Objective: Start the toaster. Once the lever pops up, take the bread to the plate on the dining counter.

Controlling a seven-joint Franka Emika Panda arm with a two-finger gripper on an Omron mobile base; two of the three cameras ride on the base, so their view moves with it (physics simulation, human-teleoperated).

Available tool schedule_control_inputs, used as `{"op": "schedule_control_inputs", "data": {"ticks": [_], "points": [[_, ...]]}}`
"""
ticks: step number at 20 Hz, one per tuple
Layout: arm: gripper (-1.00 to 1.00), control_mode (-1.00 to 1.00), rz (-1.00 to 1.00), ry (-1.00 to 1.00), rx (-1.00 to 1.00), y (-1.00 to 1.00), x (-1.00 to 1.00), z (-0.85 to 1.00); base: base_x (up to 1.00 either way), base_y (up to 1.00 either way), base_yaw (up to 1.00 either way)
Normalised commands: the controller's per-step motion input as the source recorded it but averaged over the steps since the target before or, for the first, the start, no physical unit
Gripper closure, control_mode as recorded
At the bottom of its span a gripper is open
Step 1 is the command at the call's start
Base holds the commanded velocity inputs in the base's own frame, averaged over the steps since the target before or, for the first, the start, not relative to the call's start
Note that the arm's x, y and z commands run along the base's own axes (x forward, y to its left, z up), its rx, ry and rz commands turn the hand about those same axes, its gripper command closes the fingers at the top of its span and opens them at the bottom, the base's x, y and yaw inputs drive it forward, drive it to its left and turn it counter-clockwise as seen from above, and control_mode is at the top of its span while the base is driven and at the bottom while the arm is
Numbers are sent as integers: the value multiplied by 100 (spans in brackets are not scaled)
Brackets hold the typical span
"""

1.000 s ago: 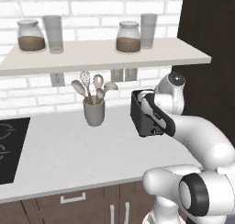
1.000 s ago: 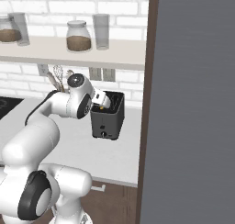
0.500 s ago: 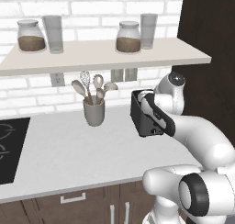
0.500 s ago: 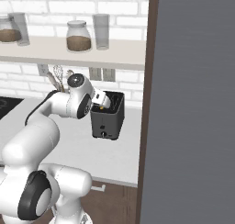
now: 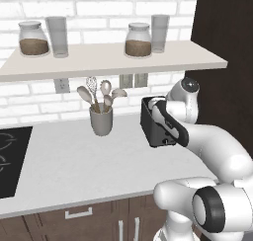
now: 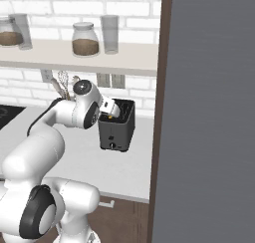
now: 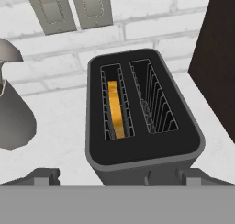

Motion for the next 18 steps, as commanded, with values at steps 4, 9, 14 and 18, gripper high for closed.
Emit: {"op": "schedule_control_inputs", "data": {"ticks": [4, 9, 14, 18], "points": [[-100, -100, 0, 0, 0, 0, 0, 0, 0, 0, 0], [-100, -100, 0, 0, 0, 0, 0, 0, 0, 0, 0], [-100, -100, 0, 0, 0, 0, 0, 0, 0, 0, 0], [-100, -100, 0, 0, 0, 0, 0, 0, 0, 0, 0]]}}
